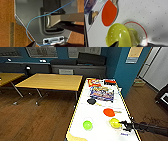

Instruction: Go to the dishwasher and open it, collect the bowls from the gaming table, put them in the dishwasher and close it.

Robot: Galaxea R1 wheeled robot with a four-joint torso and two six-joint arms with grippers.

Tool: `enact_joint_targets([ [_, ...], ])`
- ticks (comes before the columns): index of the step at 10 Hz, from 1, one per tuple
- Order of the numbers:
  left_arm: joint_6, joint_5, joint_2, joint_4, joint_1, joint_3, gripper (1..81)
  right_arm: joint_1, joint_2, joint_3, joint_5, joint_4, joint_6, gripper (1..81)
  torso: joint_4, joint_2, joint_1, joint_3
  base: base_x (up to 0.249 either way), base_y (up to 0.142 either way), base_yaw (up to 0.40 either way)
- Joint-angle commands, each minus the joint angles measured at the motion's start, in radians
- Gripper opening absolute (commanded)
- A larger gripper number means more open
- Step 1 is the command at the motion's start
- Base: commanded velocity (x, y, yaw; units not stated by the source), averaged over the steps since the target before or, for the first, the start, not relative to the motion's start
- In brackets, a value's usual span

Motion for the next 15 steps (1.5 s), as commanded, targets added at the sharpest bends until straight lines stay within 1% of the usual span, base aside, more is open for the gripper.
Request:
enact_joint_targets([
  [1, 0.003, 0.068, -0.003, -0.007, -0.013, -0.003, 81.1, 0.116, -0.014, -0.001, -0.031, 0.04, 0.004, 81.1, 0.0, 0.0, 0.0, 0.0, 0.0, 0.0, 0.0],
  [2, 0.003, 0.068, -0.003, -0.007, -0.013, -0.003, 81.1, 0.114, -0.013, 0.002, -0.03, 0.056, 0.004, 81.1, 0.0, 0.0, 0.0, 0.0, 0.0, 0.0, 0.0],
  [6, 0.003, 0.066, -0.004, -0.007, -0.015, -0.003, 81.1, 0.113, -0.002, 0.001, -0.027, 0.074, 0.004, 81.1, 0.0, 0.0, 0.0, 0.0, 0.0, 0.0, 0.0],
  [7, 0.003, 0.068, -0.006, -0.007, -0.016, -0.003, 81.1, 0.111, 0.007, -0.001, -0.005, 0.076, 0.004, 81.1, 0.0, 0.0, 0.0, 0.0, 0.0, 0.0, 0.0],
  [11, 0.003, 0.07, -0.01, -0.007, -0.016, -0.003, 81.1, 0.137, -0.007, -0.065, -0.01, 0.082, 0.004, 81.1, 0.0, 0.0, 0.0, 0.0, 0.0, 0.0, 0.0],
  [15, 0.003, 0.073, -0.013, -0.008, -0.016, -0.003, 81.1, 0.122, 0.007, -0.104, -0.004, 0.09, 0.004, 81.1, 0.0, 0.0, 0.0, 0.0, 0.0, 0.0, 0.0],
])
